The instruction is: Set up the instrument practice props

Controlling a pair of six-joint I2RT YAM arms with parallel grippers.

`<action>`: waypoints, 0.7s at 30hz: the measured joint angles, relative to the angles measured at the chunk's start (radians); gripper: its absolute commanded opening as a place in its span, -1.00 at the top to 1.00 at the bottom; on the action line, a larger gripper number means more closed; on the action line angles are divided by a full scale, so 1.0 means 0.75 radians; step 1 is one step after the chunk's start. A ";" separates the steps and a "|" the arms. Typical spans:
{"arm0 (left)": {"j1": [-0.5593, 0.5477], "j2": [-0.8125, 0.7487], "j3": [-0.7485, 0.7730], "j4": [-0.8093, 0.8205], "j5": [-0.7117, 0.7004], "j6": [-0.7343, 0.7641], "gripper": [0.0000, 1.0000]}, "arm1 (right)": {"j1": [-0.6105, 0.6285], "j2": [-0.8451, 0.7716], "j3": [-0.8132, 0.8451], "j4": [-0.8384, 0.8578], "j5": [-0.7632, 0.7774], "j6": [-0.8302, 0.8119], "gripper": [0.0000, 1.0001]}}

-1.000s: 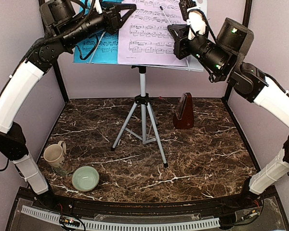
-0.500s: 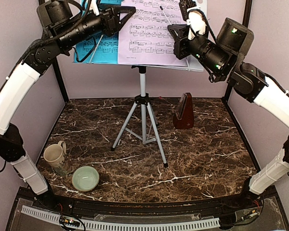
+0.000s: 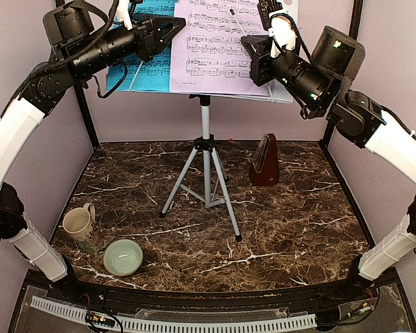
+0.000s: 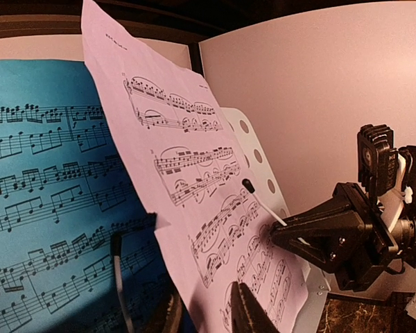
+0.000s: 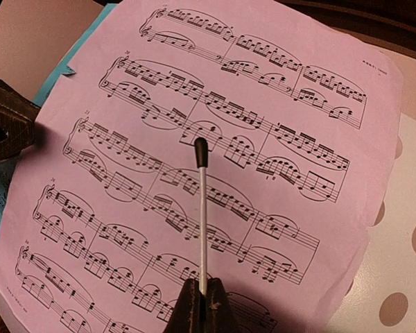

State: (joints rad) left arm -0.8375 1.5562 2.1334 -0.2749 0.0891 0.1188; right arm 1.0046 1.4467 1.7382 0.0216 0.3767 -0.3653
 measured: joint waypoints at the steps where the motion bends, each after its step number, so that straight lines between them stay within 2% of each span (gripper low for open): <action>1: 0.000 -0.007 -0.011 0.001 0.000 0.000 0.67 | 0.000 0.000 -0.001 0.001 0.001 0.000 1.00; 4: 0.000 -0.018 -0.027 0.006 0.000 -0.003 0.88 | 0.000 0.000 -0.001 0.001 0.000 -0.001 1.00; 7: 0.000 -0.019 -0.030 0.010 0.002 -0.010 1.00 | -0.001 0.000 -0.002 0.003 0.000 -0.001 1.00; 21: 0.004 -0.010 -0.031 0.027 0.027 -0.047 1.00 | -0.005 0.000 -0.004 0.006 -0.009 -0.001 1.00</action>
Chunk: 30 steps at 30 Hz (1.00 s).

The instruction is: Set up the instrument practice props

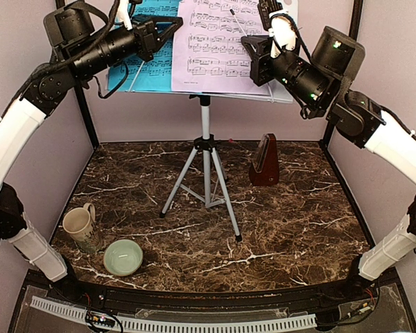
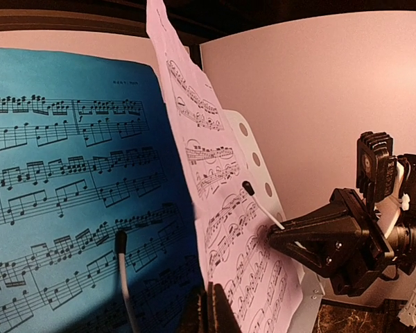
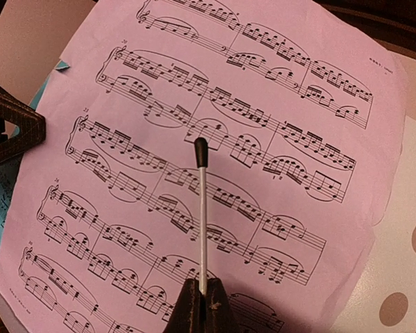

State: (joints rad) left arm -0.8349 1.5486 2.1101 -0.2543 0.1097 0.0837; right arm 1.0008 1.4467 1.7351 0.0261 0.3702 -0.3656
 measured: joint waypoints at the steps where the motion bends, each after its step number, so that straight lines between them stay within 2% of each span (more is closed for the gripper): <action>1: 0.000 0.002 0.000 0.004 0.005 -0.006 1.00 | -0.001 0.000 -0.001 0.001 -0.001 0.000 1.00; 30: 0.000 0.104 0.000 0.093 0.094 -0.094 1.00 | -0.001 0.000 -0.002 0.004 -0.015 0.000 1.00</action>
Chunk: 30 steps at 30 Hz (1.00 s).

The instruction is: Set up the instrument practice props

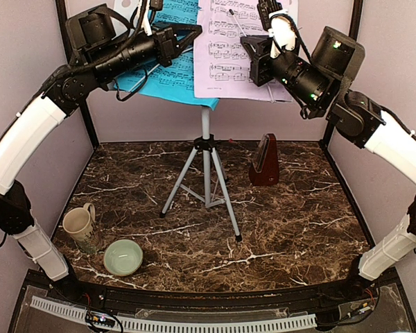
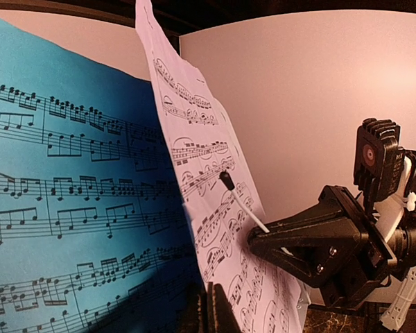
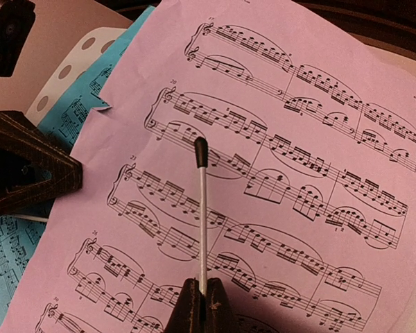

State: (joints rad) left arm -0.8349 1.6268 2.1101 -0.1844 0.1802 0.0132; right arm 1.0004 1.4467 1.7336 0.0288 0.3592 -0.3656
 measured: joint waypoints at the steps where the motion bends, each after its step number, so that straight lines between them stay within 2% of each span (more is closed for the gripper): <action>1: 0.000 0.000 0.000 0.000 0.001 0.000 1.00 | 0.000 0.000 -0.001 0.000 0.000 0.000 1.00; 3: 0.000 0.000 0.000 0.001 0.002 -0.001 0.95 | 0.000 0.000 -0.001 0.001 0.000 0.000 1.00; 8: 0.000 0.000 0.000 0.003 -0.004 -0.001 0.56 | -0.001 -0.001 -0.007 0.002 -0.001 -0.001 0.48; 15: 0.000 -0.015 0.000 0.005 -0.044 0.032 0.29 | 0.000 -0.002 -0.026 -0.024 -0.004 0.003 0.14; 22: 0.000 -0.113 -0.011 0.002 -0.119 0.098 0.05 | 0.000 -0.002 -0.028 -0.028 -0.002 0.007 -0.08; 30: 0.000 -0.322 -0.027 -0.119 -0.282 0.179 -0.02 | 0.000 -0.003 -0.028 -0.039 -0.002 0.012 -0.10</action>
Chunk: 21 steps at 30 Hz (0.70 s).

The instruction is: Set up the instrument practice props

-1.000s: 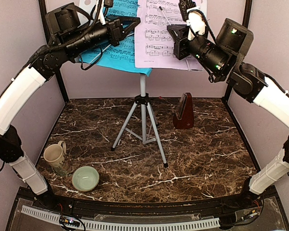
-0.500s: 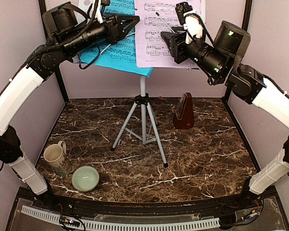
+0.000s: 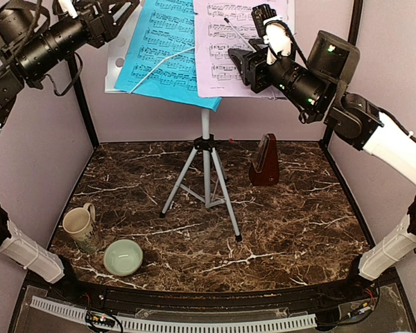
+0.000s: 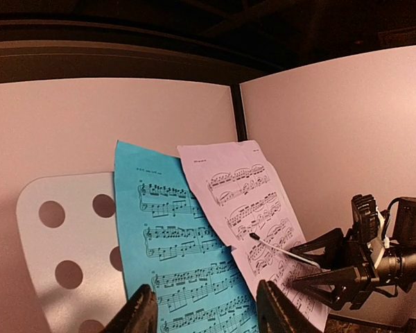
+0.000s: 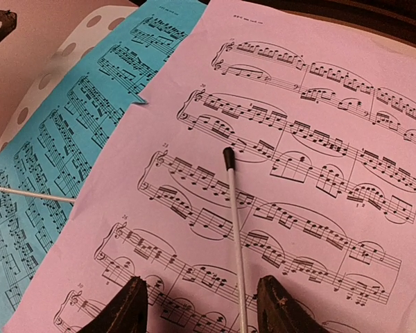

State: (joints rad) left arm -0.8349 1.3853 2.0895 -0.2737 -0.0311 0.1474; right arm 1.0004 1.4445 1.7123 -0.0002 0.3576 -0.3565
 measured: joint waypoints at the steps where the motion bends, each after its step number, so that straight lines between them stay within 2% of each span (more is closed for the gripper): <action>1: 0.000 -0.019 0.000 -0.025 -0.018 0.001 -0.02 | 0.000 -0.001 -0.001 -0.001 0.000 0.001 -0.09; 8: 0.000 -0.122 -0.080 -0.199 -0.108 -0.033 -0.01 | 0.000 -0.024 -0.022 -0.001 0.001 0.002 -0.05; 12: 0.002 -0.113 -0.105 -0.267 -0.125 -0.053 0.00 | 0.000 -0.025 -0.031 0.000 0.002 0.003 0.10; 21: 0.003 -0.150 -0.182 -0.366 -0.150 -0.189 0.02 | 0.000 -0.025 -0.038 -0.001 0.003 -0.003 0.17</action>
State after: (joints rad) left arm -0.8330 1.2732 1.9533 -0.5480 -0.1436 0.0055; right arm 1.0004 1.4258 1.6840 -0.0006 0.3599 -0.3588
